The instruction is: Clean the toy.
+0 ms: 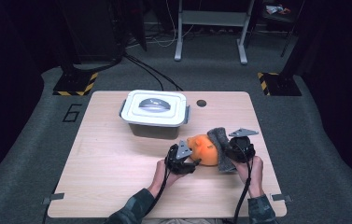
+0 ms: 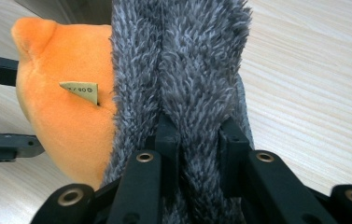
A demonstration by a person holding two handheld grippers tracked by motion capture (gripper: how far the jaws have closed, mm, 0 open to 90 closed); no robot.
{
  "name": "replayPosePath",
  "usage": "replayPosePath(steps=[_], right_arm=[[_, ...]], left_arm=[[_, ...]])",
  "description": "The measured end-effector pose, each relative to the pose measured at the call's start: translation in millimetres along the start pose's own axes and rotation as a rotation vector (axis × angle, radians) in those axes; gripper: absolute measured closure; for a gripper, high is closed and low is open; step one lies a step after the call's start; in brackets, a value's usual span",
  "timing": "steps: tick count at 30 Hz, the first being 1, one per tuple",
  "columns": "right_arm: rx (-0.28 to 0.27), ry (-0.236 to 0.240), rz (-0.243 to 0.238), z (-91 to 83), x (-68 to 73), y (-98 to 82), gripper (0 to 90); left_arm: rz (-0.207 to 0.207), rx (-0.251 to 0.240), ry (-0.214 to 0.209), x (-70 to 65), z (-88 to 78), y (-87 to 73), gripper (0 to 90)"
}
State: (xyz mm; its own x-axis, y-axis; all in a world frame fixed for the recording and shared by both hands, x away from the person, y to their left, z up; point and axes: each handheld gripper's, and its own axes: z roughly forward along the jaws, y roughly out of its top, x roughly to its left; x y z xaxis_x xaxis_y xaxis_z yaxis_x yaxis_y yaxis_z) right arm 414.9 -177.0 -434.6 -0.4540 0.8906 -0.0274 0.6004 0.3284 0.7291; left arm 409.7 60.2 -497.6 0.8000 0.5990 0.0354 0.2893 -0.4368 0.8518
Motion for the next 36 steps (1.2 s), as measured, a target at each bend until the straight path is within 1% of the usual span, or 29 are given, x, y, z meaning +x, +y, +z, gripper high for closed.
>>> replayPosePath(steps=[2,3,4,5,6,8,10,11,13,15,16,17,18,19,22,23,26,27,28,29,31,33,34,35,36], right_arm=[[-0.001,-0.001,-0.001,0.3,-0.2,-0.2,74.3],[-0.003,0.001,-0.001,0.6,-0.2,-0.2,74.3],[-0.004,-0.005,0.007,1.2,0.6,0.1,74.3],[-0.002,0.000,0.002,1.3,0.6,0.2,74.3],[-0.003,-0.001,0.008,1.7,1.2,0.4,74.2],[-0.004,-0.004,0.012,2.0,1.4,0.2,74.2],[-0.013,-0.001,-0.003,2.1,0.1,-0.3,74.2],[-0.017,-0.006,0.003,2.2,0.4,-0.6,74.2],[-0.021,0.001,0.009,1.2,0.1,-1.7,74.2],[-0.036,0.001,0.011,0.4,0.0,-2.8,74.2],[-0.036,0.000,0.007,-0.4,-0.4,-3.6,74.3],[-0.039,-0.004,0.010,-1.1,-0.3,-4.0,74.3],[-0.049,0.001,0.014,-1.3,-0.5,-4.2,74.3],[-0.049,0.001,0.007,-2.7,-1.2,-4.8,74.3],[-0.063,0.000,0.016,-6.1,0.0,-5.2,74.3],[-0.065,-0.005,0.008,-8.1,0.0,-5.8,74.2],[-0.073,-0.010,0.008,-13.0,1.4,-6.7,74.3],[-0.077,-0.012,0.003,-14.8,1.5,-6.8,74.3],[-0.080,-0.011,0.001,-16.8,2.1,-6.8,74.3],[-0.086,-0.013,-0.002,-19.1,3.2,-6.5,74.3],[-0.097,-0.016,-0.009,-24.5,6.7,-5.4,74.3],[-0.112,-0.009,-0.026,-29.8,11.5,-3.1,74.3],[-0.121,-0.001,-0.034,-32.4,14.6,-1.7,74.2],[-0.128,0.008,-0.042,-34.7,18.2,0.0,74.2],[-0.135,0.014,-0.050,-36.7,22.4,1.7,74.2]], left_arm=[[0.012,0.008,0.004,0.1,0.2,0.3,44.8],[0.004,0.005,-0.001,0.0,0.9,0.0,46.2],[0.010,0.004,0.002,0.5,1.4,-0.2,47.9],[0.007,0.003,0.002,0.5,2.1,-0.5,50.7],[0.008,0.001,-0.003,1.2,2.2,-0.6,53.4],[-0.003,-0.003,-0.008,1.8,2.4,-1.1,60.4],[-0.013,-0.013,-0.011,3.6,2.1,-1.6,66.0],[-0.022,-0.014,-0.018,3.9,1.9,-1.9,68.6],[-0.028,-0.021,-0.018,4.1,1.7,-2.2,71.1],[-0.030,-0.020,-0.020,4.0,0.6,-2.1,73.4],[-0.033,-0.028,-0.017,4.6,0.6,-2.4,74.6],[-0.047,-0.034,-0.019,4.5,0.5,-2.8,75.7],[-0.055,-0.035,-0.025,4.9,0.0,-2.9,76.4],[-0.061,-0.033,-0.032,5.5,-0.4,-2.7,77.2],[-0.084,-0.029,-0.038,7.4,-2.9,-1.1,78.3],[-0.093,-0.024,-0.047,7.7,-3.6,-0.6,78.7],[-0.110,-0.021,-0.060,8.0,-4.9,0.1,79.4],[-0.123,-0.024,-0.064,7.8,-5.5,0.3,79.5],[-0.139,-0.025,-0.079,8.4,-6.3,0.7,79.7],[-0.144,-0.028,-0.075,8.8,-6.7,1.1,79.9],[-0.161,-0.028,-0.091,10.1,-8.2,2.0,80.1],[-0.174,-0.030,-0.089,10.2,-9.4,2.8,80.1],[-0.189,-0.028,-0.096,10.3,-10.0,3.1,80.1],[-0.195,-0.026,-0.099,10.7,-11.3,3.6,80.2],[-0.190,-0.029,-0.092,10.7,-11.8,4.0,80.2]])
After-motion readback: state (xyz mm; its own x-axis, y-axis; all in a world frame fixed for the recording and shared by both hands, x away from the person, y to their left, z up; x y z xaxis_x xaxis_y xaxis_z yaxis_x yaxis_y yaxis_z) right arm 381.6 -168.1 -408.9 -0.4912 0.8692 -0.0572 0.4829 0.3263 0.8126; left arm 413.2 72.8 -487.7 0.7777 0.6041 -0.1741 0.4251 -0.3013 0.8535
